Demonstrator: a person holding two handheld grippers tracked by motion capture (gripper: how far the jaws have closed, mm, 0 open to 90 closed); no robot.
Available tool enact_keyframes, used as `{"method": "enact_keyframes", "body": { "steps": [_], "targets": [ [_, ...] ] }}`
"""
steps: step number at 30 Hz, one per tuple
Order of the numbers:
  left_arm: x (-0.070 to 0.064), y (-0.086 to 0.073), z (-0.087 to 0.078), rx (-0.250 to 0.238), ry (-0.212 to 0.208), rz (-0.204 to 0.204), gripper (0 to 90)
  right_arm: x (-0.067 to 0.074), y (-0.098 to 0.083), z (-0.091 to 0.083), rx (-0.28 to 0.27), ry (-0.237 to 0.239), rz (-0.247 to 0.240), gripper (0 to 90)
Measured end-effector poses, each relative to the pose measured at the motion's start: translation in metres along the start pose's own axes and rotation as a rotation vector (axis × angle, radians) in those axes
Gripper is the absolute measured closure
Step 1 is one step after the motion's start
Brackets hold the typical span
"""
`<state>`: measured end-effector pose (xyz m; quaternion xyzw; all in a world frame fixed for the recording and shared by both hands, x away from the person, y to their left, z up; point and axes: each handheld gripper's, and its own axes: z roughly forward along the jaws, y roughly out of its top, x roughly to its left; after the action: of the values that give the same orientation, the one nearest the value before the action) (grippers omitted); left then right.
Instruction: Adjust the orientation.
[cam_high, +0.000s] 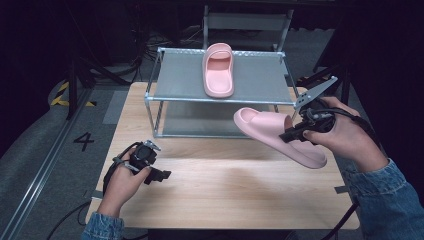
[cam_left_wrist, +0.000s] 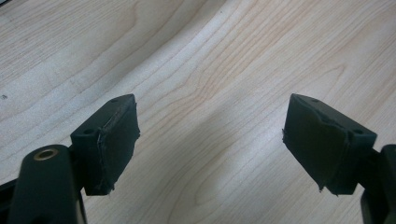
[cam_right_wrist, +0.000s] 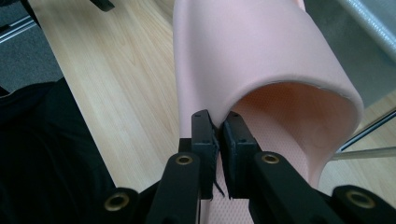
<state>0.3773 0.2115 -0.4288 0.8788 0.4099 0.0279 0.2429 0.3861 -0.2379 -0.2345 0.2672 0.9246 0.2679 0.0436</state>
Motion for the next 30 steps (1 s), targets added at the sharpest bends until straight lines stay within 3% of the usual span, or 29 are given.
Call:
{"method": "enact_keyframes", "body": {
  "steps": [6,15,30],
  "targets": [
    [0.0,0.001,0.002,0.011,-0.008,0.003,18.5,-0.001,0.01,-0.01,-0.004,-0.005,0.001,84.8],
    [0.002,0.002,0.001,-0.01,-0.012,0.015,18.4,-0.007,0.028,-0.021,-0.013,-0.023,0.01,84.9],
    [0.004,0.004,0.004,-0.001,-0.021,0.013,18.3,-0.046,0.066,-0.022,-0.007,-0.142,0.095,85.0]
  ]
}}
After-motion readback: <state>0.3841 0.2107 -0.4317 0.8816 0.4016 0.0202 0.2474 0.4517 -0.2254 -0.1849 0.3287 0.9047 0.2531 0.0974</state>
